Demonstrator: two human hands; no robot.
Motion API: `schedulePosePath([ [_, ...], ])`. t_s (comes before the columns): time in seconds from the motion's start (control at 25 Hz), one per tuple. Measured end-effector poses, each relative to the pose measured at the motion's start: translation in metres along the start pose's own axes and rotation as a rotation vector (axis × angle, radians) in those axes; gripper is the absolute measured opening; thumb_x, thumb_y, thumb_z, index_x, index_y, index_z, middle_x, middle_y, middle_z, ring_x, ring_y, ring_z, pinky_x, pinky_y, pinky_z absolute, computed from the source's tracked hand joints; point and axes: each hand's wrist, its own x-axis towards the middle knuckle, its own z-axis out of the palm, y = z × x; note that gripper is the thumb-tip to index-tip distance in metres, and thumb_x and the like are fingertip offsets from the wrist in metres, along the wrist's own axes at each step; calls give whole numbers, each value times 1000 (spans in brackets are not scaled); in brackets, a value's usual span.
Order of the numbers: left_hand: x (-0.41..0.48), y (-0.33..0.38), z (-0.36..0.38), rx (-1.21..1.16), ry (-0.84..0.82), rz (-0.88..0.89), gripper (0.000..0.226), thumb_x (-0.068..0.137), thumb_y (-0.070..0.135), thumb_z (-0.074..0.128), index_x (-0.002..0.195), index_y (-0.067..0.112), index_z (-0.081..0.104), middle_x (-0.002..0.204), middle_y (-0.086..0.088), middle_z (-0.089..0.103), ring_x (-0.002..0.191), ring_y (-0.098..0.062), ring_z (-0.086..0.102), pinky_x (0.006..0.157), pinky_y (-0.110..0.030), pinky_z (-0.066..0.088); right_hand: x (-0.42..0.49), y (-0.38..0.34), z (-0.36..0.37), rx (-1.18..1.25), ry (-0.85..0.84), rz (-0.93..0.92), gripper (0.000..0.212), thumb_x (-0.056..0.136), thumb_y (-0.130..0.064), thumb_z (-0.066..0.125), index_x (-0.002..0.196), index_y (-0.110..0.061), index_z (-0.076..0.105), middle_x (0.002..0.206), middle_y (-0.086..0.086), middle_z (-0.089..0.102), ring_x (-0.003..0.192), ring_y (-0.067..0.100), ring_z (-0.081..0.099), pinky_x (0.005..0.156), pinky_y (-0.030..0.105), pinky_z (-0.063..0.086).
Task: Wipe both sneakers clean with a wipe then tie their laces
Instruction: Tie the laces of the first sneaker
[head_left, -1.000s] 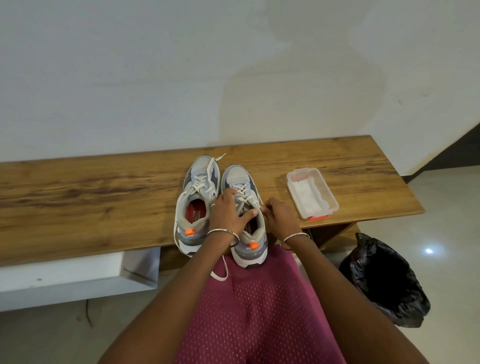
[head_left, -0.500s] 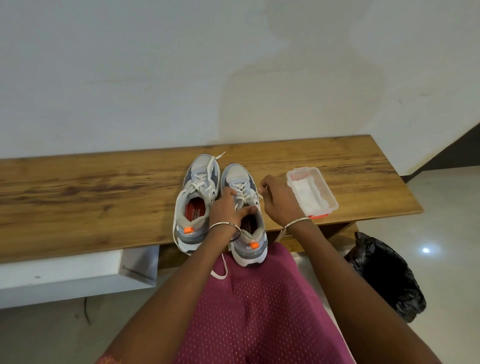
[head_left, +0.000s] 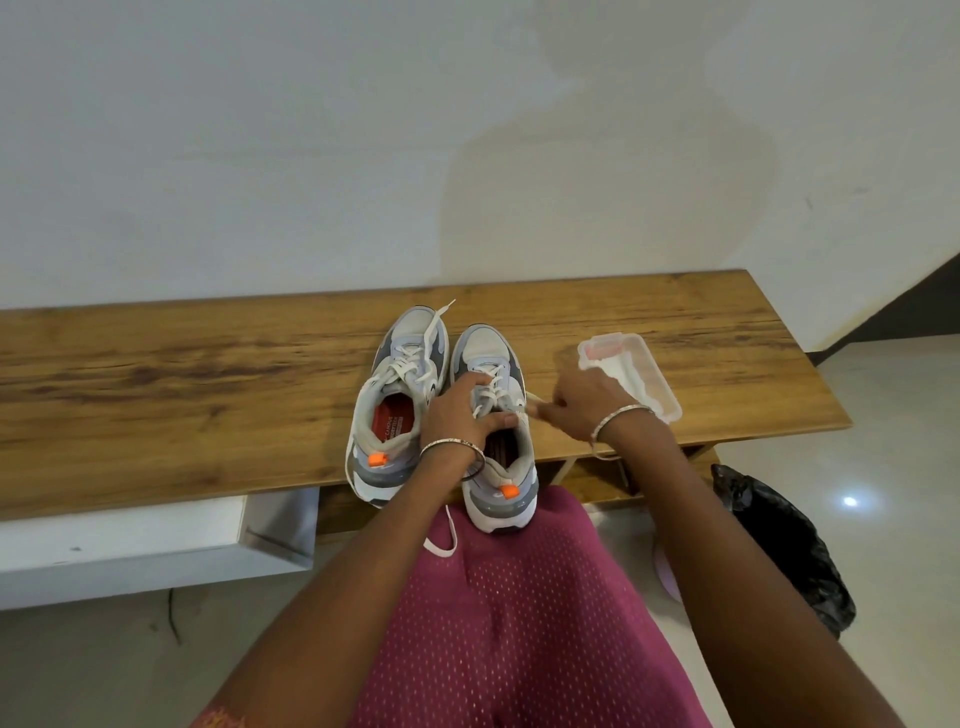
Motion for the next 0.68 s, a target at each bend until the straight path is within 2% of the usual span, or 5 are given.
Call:
schedulePosePath([
  [0.12,1,-2,2,1,13,5,62,74,39,86,129,22,63,122,-3,69,109,-25,63,82,-25,38,-11,30,10,-47,-157,-38,43,96,-50,57,78,-13,71,69,0,61,72,19,61,72,32,45],
  [0.2,1,-1,2,5,33,-6,61,74,40,86,128,22,63,121,-3,70,109,-27,63,81,-26,38,-17,43,20,72,-48,-203,37,100,-46,50,76,-21,65,71,-5,65,72,15,62,80,32,43],
  [0.44,2,1,2,-9,23,-2,54,71,37,89,119,23,69,118,0,70,110,-21,64,87,-28,42,-22,34,30,353,420,-398,28,102,-30,52,83,-14,65,59,-16,50,54,5,49,54,25,40],
  [0.56,1,2,0,21,20,0,45,73,41,86,111,21,73,111,0,73,100,-19,65,79,-27,40,-12,5,27,357,444,-463,26,99,-32,52,82,-16,63,62,-13,55,55,5,49,55,28,41],
  [0.68,-3,6,-3,61,94,14,30,90,37,72,109,14,72,109,-4,73,100,-22,66,73,-23,32,-14,-20,31,351,389,-507,28,97,-35,50,82,-16,64,63,-12,52,53,-1,48,53,13,34],
])
